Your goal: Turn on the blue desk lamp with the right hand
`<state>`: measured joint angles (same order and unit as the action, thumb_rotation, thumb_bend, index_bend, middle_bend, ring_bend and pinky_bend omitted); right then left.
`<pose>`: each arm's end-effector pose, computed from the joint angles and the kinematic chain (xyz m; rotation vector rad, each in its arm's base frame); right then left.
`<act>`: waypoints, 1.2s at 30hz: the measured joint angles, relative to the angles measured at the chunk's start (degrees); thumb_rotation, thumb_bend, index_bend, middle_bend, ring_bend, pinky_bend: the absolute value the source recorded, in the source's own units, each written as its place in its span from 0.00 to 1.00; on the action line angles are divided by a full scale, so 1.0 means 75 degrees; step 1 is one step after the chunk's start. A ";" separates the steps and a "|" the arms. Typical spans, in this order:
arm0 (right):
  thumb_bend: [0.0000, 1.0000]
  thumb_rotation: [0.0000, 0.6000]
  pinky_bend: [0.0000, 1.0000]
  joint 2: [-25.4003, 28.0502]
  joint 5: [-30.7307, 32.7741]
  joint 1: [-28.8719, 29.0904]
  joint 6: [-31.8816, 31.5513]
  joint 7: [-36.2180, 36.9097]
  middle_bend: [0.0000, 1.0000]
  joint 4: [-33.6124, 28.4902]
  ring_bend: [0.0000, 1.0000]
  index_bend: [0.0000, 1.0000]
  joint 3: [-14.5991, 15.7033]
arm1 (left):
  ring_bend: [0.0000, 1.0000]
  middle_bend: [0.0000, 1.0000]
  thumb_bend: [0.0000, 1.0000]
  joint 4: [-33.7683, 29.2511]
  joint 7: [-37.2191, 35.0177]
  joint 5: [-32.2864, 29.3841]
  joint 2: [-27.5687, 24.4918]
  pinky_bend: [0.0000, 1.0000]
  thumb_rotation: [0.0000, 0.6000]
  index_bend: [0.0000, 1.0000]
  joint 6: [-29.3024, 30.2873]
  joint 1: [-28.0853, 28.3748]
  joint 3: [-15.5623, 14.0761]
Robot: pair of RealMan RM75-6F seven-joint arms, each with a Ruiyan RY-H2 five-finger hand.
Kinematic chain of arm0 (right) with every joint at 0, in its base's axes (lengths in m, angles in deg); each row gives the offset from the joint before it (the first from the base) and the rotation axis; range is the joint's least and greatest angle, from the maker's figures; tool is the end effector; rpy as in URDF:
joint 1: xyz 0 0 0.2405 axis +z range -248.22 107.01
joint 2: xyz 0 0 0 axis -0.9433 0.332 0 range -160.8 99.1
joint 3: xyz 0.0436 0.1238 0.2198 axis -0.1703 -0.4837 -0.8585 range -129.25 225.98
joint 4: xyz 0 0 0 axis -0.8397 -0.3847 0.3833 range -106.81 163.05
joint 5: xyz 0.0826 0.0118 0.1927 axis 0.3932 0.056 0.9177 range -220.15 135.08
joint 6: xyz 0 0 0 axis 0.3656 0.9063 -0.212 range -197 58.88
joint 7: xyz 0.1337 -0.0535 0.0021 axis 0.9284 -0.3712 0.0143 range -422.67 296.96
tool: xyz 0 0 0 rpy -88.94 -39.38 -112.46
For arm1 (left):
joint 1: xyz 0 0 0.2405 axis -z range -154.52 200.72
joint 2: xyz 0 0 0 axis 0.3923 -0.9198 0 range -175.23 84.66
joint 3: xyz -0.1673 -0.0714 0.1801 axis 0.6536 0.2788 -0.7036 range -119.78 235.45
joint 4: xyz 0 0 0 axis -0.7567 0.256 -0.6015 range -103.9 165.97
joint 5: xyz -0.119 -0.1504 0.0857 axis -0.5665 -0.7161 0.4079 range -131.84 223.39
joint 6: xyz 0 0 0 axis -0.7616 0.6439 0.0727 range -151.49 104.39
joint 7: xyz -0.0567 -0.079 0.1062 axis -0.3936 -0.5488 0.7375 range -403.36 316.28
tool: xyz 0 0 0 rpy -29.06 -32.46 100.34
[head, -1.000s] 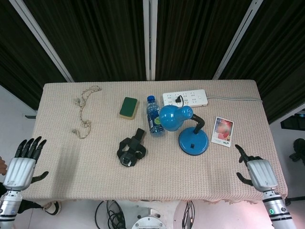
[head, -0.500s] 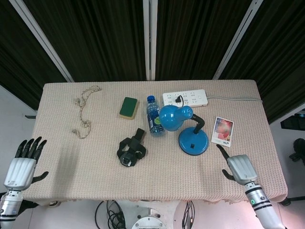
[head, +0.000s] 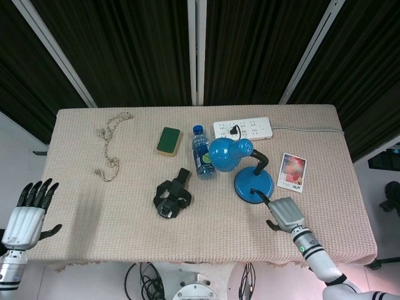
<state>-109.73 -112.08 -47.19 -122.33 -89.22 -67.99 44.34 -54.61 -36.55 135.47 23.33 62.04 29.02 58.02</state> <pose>-0.2384 -0.2438 0.0066 1.9045 -1.0633 0.6251 -0.3183 0.1780 0.1354 -1.5170 -0.7632 -0.8085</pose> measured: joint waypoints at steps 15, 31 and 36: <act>0.27 1.00 0.76 -0.0281 0.0480 0.0342 0.0006 -0.0314 0.87 0.0183 0.88 0.00 0.0221 | 0.00 0.00 0.00 0.0002 -0.0050 0.0000 0.0005 0.00 1.00 0.01 -0.0023 0.0006 -0.0007; 0.27 1.00 0.76 -0.0344 0.0601 0.0449 -0.0230 -0.0440 0.87 0.0136 0.88 0.00 0.0468 | 0.00 0.00 0.00 0.0014 -0.0175 0.0014 -0.0010 0.00 1.00 0.01 -0.0060 0.0024 -0.0021; 0.27 1.00 0.76 -0.0160 0.0228 0.0318 -0.0749 -0.0183 0.87 -0.0024 0.88 0.00 0.0420 | 0.00 0.00 0.00 0.0027 -0.0243 0.0012 -0.0029 0.00 1.00 0.01 -0.0030 0.0013 -0.0014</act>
<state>-110.93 -110.37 -44.80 -127.95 -90.60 -68.17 47.49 -54.40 -38.37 135.56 23.12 61.82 29.12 57.92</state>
